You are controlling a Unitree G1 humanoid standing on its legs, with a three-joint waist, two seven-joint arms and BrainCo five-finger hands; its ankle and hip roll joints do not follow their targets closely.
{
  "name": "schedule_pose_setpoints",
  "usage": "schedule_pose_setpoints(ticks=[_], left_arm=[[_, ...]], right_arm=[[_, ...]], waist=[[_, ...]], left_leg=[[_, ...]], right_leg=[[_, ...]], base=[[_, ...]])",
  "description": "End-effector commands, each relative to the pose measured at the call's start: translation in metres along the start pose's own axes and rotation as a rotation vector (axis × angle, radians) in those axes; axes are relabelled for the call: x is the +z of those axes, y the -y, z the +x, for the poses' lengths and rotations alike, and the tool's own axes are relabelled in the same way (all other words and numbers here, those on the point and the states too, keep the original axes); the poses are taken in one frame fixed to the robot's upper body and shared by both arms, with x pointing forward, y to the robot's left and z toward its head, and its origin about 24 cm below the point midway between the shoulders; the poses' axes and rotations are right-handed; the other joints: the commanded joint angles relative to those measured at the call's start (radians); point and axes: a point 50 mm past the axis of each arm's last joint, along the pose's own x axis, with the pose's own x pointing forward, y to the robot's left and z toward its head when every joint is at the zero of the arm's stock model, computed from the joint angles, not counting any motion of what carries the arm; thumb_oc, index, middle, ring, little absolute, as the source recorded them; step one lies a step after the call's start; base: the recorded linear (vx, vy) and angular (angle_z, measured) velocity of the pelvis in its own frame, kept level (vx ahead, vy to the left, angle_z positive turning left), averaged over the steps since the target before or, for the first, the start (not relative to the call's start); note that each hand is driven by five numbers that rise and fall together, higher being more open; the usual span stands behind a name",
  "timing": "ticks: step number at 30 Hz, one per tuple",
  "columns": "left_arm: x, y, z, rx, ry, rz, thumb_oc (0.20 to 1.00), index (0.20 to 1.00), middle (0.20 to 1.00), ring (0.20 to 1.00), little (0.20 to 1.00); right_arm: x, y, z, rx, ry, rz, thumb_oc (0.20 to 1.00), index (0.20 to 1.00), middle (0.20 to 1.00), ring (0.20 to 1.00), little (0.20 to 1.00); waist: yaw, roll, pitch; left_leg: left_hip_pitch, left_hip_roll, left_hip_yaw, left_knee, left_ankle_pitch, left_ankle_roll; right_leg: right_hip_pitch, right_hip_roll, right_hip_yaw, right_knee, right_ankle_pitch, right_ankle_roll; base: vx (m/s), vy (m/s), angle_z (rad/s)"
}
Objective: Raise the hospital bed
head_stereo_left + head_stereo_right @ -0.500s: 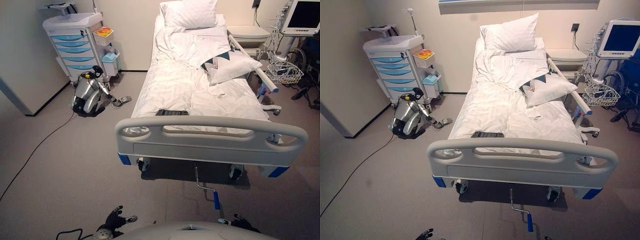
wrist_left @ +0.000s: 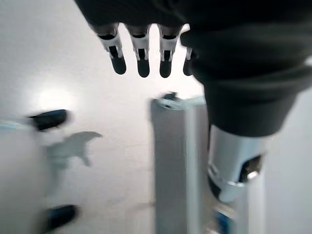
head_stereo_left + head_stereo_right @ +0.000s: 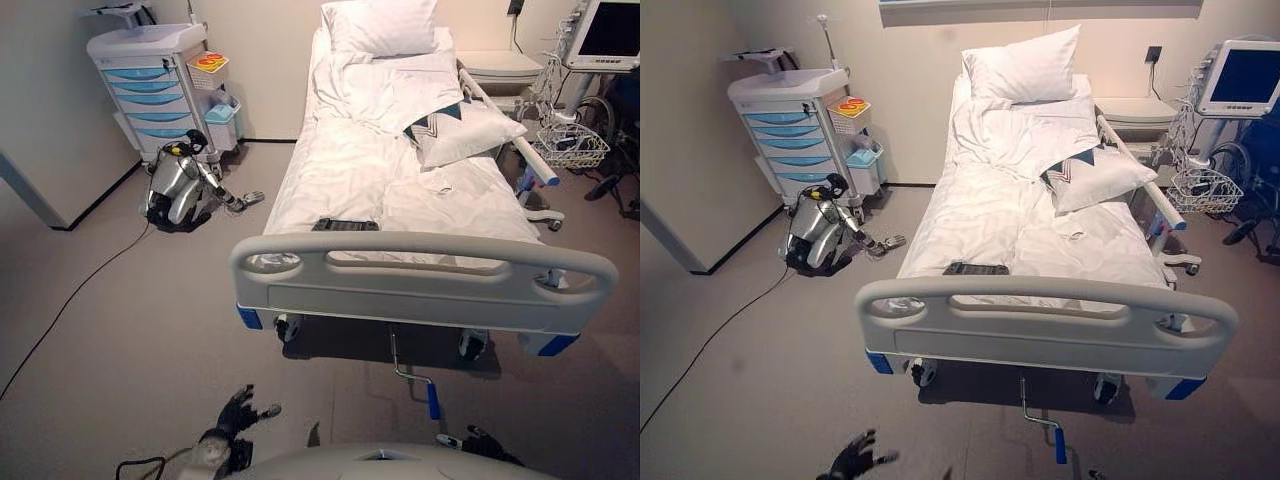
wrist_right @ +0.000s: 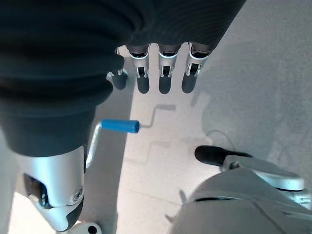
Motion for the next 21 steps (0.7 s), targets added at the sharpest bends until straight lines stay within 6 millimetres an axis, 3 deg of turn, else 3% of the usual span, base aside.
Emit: schedule_pose_setpoints(ticks=[1, 2, 4, 6, 7, 8, 9, 11, 13, 14, 17, 19, 20, 21], left_arm=[[0.083, -0.018, 0.003, -0.032, 0.353, -0.027, 1.0, 1.0, 1.0, 1.0, 1.0], [0.083, -0.019, 0.003, -0.031, 0.352, -0.027, 1.0, 1.0, 1.0, 1.0, 1.0], [0.118, -0.027, -0.01, -0.055, 0.511, -0.02, 1.0, 1.0, 1.0, 1.0, 1.0], [0.14, -0.03, -0.017, -0.07, 0.6, 0.023, 1.0, 1.0, 1.0, 1.0, 1.0], [0.14, -0.03, -0.017, -0.07, 0.6, 0.023, 1.0, 1.0, 1.0, 1.0, 1.0], [0.165, -0.031, -0.027, -0.096, 0.702, 0.073, 1.0, 1.0, 1.0, 1.0, 1.0], [0.165, -0.031, -0.027, -0.096, 0.702, 0.073, 1.0, 1.0, 1.0, 1.0, 1.0], [0.193, -0.029, -0.04, -0.137, 0.809, 0.133, 1.0, 1.0, 1.0, 1.0, 1.0], [0.2, -0.029, -0.043, -0.146, 0.838, 0.146, 1.0, 1.0, 1.0, 1.0, 1.0], [0.22, -0.025, -0.053, -0.172, 0.916, 0.19, 1.0, 1.0, 1.0, 1.0, 1.0], [0.237, -0.017, -0.065, -0.213, 0.999, 0.195, 1.0, 1.0, 1.0, 1.0, 1.0], [0.237, -0.017, -0.065, -0.213, 0.999, 0.195, 1.0, 1.0, 1.0, 1.0, 1.0], [0.254, -0.007, -0.068, -0.221, 1.055, 0.223, 1.0, 1.0, 1.0, 1.0, 1.0], [0.254, -0.007, -0.068, -0.221, 1.055, 0.223, 1.0, 1.0, 1.0, 1.0, 1.0]], right_arm=[[0.053, -0.001, 0.006, 0.005, 0.159, 0.089, 1.0, 1.0, 1.0, 1.0, 1.0], [0.053, -0.001, 0.006, 0.005, 0.158, 0.089, 1.0, 1.0, 1.0, 1.0, 1.0], [0.068, 0.0, 0.006, 0.01, 0.21, 0.11, 1.0, 1.0, 1.0, 1.0, 1.0], [0.083, 0.0, 0.005, 0.016, 0.26, 0.109, 1.0, 1.0, 1.0, 1.0, 1.0], [0.083, 0.0, 0.005, 0.016, 0.259, 0.109, 1.0, 1.0, 1.0, 1.0, 1.0], [0.104, -0.002, 0.003, 0.034, 0.33, 0.088, 1.0, 1.0, 1.0, 1.0, 1.0], [0.104, -0.002, 0.003, 0.034, 0.33, 0.088, 1.0, 1.0, 1.0, 1.0, 1.0], [0.136, -0.003, -0.003, 0.054, 0.45, 0.063, 1.0, 1.0, 1.0, 1.0, 1.0], [0.146, -0.003, -0.006, 0.058, 0.49, 0.054, 1.0, 1.0, 1.0, 1.0, 1.0], [0.171, -0.001, -0.015, 0.06, 0.588, 0.031, 1.0, 1.0, 1.0, 1.0, 1.0], [0.201, 0.003, -0.03, 0.06, 0.719, 0.022, 1.0, 1.0, 1.0, 1.0, 1.0], [0.201, 0.003, -0.03, 0.06, 0.719, 0.022, 1.0, 1.0, 1.0, 1.0, 1.0], [0.228, 0.006, -0.042, 0.045, 0.81, 0.039, 1.0, 1.0, 1.0, 1.0, 1.0], [0.228, 0.006, -0.042, 0.045, 0.811, 0.039, 1.0, 1.0, 1.0, 1.0, 1.0]], waist=[[0.001, -0.051, 0.061], [0.0, -0.052, 0.06], [0.002, -0.048, 0.088], [0.001, -0.043, 0.116], [0.001, -0.043, 0.116], [-0.002, -0.034, 0.145], [-0.002, -0.034, 0.144], [-0.006, -0.022, 0.185], [-0.007, -0.018, 0.194], [-0.005, -0.009, 0.222], [-0.006, -0.004, 0.271], [-0.006, -0.004, 0.271], [-0.007, 0.006, 0.319], [-0.007, 0.006, 0.316]], left_leg=[[0.071, -0.051, 0.011, 0.015, -0.062, 0.029], [0.071, -0.051, 0.011, 0.015, -0.062, 0.029], [0.042, -0.052, 0.005, 0.028, -0.057, 0.03], [0.004, -0.053, 0.002, 0.041, -0.052, 0.03], [0.004, -0.053, 0.002, 0.041, -0.052, 0.03], [-0.03, -0.054, 0.002, 0.046, -0.044, 0.03], [-0.032, -0.054, 0.002, 0.047, -0.045, 0.03], [-0.094, -0.057, -0.002, 0.055, -0.025, 0.026], [-0.11, -0.056, -0.003, 0.053, -0.018, 0.024], [-0.146, -0.056, -0.003, 0.052, -0.003, 0.02], [-0.208, -0.057, -0.005, 0.071, 0.004, 0.019], [-0.209, -0.057, -0.005, 0.072, 0.004, 0.019], [-0.283, -0.063, -0.005, 0.114, 0.004, 0.02], [-0.288, -0.063, -0.005, 0.117, 0.003, 0.02]], right_leg=[[0.012, -0.052, -0.02, 0.016, 0.009, 0.095], [0.013, -0.052, -0.02, 0.016, 0.009, 0.095], [-0.017, -0.052, -0.015, 0.03, 0.011, 0.095], [-0.058, -0.055, -0.009, 0.047, 0.014, 0.094], [-0.059, -0.055, -0.009, 0.047, 0.013, 0.094], [-0.103, -0.055, -0.002, 0.061, 0.019, 0.092], [-0.105, -0.056, -0.001, 0.062, 0.019, 0.092], [-0.175, -0.058, 0.004, 0.083, 0.026, 0.089], [-0.198, -0.059, 0.004, 0.089, 0.027, 0.089], [-0.242, -0.058, 0.004, 0.104, 0.031, 0.089], [-0.307, -0.06, 0.01, 0.127, 0.038, 0.087], [-0.307, -0.06, 0.01, 0.128, 0.038, 0.087], [-0.376, -0.068, 0.025, 0.156, 0.041, 0.088], [-0.381, -0.069, 0.025, 0.159, 0.04, 0.088]], base=[[0.0, 0.0, 0.0], [0.0, 0.0, 0.0], [-0.09, -0.011, -0.02], [-0.12, -0.006, -0.03], [-0.15, 0.008, -0.02], [-0.1, 0.007, 0.02], [-0.2, 0.001, -0.02], [-0.17, -0.007, -0.04], [-0.11, -0.007, -0.01], [-0.12, -0.02, 0.01], [-0.13, -0.032, 0.0], [-0.09, -0.023, -0.01], [-0.12, -0.029, -0.04], [-0.19, -0.028, -0.03]])
